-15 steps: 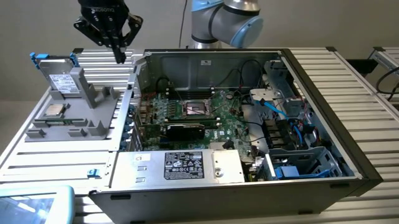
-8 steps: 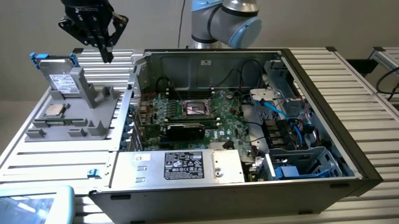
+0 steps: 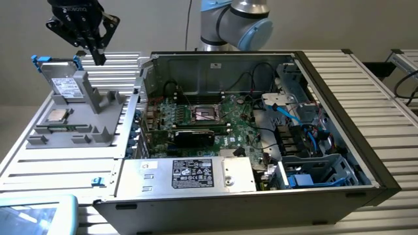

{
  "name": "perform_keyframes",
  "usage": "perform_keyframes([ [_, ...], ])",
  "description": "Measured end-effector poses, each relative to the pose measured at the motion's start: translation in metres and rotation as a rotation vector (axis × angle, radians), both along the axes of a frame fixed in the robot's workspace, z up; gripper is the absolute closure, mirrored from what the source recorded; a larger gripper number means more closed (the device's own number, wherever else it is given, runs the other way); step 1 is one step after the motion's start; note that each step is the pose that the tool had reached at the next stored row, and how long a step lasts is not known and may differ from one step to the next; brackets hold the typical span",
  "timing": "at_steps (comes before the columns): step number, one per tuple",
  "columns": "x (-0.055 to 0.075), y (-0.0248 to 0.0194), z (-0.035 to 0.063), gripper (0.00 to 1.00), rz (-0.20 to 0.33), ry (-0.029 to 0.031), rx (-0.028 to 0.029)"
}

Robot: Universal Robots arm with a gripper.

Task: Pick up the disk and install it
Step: 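Reach for the disk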

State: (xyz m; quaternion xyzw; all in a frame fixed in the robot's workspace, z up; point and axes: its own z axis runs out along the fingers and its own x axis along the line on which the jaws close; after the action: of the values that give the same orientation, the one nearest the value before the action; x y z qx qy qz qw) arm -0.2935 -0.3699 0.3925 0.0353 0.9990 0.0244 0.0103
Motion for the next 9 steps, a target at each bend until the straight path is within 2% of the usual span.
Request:
perform_keyframes([
  [5,-0.015,0.001,0.0,0.89,0.0,0.0001,0.0],
  [9,-0.031,0.0052,-0.0001,0.89,0.0,0.0005,0.0],
])
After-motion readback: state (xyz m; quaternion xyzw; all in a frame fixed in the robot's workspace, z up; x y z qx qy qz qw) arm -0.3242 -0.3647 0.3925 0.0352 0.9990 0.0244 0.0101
